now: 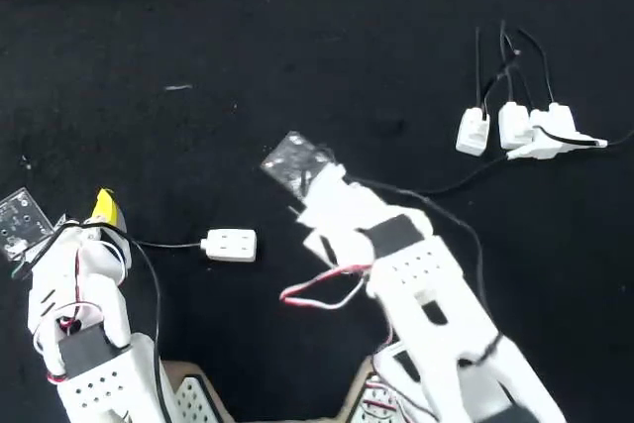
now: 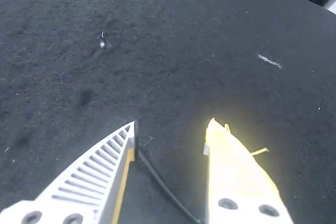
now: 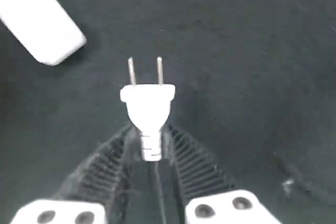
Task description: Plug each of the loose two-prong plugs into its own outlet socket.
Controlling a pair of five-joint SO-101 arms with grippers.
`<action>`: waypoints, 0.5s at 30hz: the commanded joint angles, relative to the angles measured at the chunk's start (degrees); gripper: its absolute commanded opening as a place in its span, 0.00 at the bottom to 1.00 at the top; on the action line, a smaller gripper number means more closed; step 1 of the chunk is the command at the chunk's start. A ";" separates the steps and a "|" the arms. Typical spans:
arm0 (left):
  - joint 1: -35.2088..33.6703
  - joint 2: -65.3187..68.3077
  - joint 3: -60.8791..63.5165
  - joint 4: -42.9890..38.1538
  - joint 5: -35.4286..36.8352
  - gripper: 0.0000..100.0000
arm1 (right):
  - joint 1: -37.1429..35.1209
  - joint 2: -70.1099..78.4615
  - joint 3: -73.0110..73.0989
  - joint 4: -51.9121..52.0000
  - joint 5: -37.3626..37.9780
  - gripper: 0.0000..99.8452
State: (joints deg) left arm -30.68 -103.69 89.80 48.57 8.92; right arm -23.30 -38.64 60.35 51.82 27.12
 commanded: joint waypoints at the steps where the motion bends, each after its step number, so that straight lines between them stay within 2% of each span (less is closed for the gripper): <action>1: 1.36 -0.26 -4.00 -0.70 0.18 0.22 | 3.08 5.41 1.10 -7.74 0.88 0.01; 4: 1.27 -0.26 -4.00 -0.70 0.18 0.22 | 3.08 10.77 0.22 -7.91 0.62 0.02; 9: 1.27 -0.26 -3.91 -0.70 0.18 0.22 | 2.99 17.10 -0.40 -7.82 -4.84 0.11; 15: 1.27 -0.26 -3.91 -0.70 0.09 0.22 | 3.69 13.41 -1.27 -4.13 -4.48 0.10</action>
State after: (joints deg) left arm -30.07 -103.69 89.80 48.57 8.92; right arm -21.19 -21.76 61.58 45.85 23.16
